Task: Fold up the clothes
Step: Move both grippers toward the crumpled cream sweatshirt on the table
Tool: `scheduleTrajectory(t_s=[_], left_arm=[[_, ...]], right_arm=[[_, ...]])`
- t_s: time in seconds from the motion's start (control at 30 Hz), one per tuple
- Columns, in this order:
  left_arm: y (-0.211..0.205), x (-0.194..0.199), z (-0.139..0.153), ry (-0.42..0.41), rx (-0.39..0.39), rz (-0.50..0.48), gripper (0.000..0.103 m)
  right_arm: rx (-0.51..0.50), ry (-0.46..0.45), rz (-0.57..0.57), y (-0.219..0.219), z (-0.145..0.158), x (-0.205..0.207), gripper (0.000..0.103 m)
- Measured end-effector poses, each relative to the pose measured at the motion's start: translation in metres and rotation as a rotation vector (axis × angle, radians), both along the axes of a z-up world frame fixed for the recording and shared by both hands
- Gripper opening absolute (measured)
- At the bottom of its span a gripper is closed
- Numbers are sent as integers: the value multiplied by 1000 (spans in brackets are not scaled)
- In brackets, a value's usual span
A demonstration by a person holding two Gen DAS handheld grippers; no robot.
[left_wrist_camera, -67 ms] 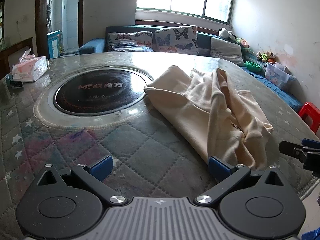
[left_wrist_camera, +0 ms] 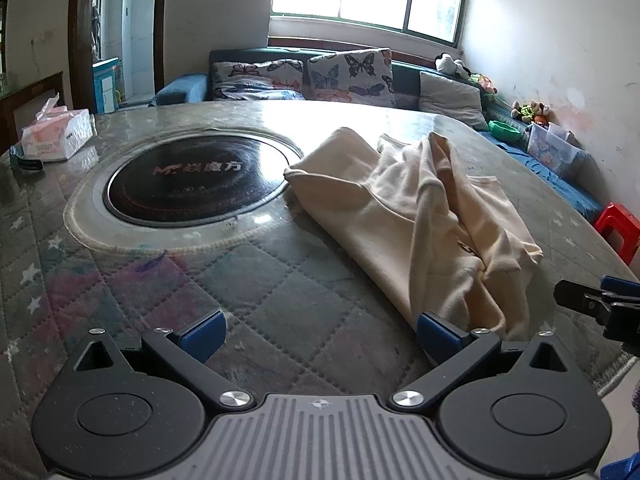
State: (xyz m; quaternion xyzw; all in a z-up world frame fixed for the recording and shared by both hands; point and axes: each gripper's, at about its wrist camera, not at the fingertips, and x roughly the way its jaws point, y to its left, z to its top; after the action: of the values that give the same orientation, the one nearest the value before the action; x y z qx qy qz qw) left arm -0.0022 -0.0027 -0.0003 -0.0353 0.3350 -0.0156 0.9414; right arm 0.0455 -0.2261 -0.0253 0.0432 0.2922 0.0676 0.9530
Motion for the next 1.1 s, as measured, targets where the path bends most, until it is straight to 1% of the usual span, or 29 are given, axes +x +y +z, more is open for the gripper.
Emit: scheduleTrajectory(t_s=[0.13, 0.23, 0.3, 0.53, 1.1], left_arm=[[-5, -4, 0, 12, 3, -6, 103], [-4, -5, 0, 25, -1, -10, 103], [-9, -5, -1, 32, 12, -13, 103], [-13, -10, -1, 36, 28, -22, 103], [-18, -18, 0, 46, 42, -23, 103]], right_arm=[[-26, 6, 18, 6, -2, -5, 103], [-21, 14, 34, 10, 0, -12, 103], [-20, 28, 42, 12, 0, -12, 103], [-28, 35, 65, 19, -1, -17, 103], [-31, 46, 79, 25, -2, -24, 103]])
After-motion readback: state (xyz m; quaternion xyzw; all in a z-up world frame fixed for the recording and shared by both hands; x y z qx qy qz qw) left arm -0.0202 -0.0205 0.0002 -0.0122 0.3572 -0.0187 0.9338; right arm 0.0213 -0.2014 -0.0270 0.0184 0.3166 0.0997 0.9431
